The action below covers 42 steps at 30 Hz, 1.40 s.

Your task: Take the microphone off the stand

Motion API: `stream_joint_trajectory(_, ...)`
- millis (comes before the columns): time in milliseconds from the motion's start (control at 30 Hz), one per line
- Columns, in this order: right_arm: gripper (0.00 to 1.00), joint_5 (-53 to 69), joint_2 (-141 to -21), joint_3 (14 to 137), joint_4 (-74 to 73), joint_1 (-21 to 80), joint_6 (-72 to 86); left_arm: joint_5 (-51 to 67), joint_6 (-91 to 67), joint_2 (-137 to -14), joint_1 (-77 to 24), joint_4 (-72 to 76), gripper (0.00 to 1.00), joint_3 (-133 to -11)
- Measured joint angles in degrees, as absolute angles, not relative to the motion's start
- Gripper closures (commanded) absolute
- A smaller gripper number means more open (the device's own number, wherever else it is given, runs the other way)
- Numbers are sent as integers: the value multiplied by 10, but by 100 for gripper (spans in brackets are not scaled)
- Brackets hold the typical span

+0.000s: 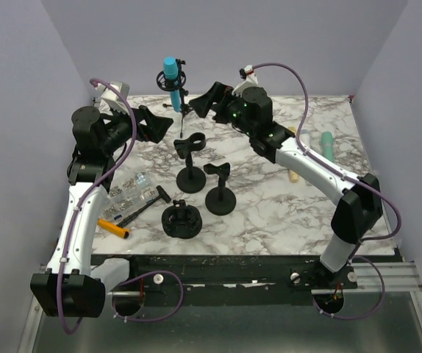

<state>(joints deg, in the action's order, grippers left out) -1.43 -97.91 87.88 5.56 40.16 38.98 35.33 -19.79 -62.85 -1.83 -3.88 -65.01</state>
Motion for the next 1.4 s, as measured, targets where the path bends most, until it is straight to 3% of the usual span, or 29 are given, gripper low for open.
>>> stream_joint_trajectory(200,7,35,-1091,950,99,324,396,353,-197,-627,-17,-39,2,-650)
stream_joint_trajectory(400,5,124,-1253,1058,148,260,444,355,-199,-641,-16,-39,2,-650)
stream_joint_trajectory(867,4,212,-1561,1333,288,265,576,356,-200,-675,-15,-40,2,-650)
stream_joint_trajectory(1200,4,194,-1649,1415,349,271,626,343,-194,-675,-15,-41,2,-650)
stream_joint_trajectory(1400,6,190,-1609,1331,374,270,657,326,-215,-691,-2,-41,5,-655)
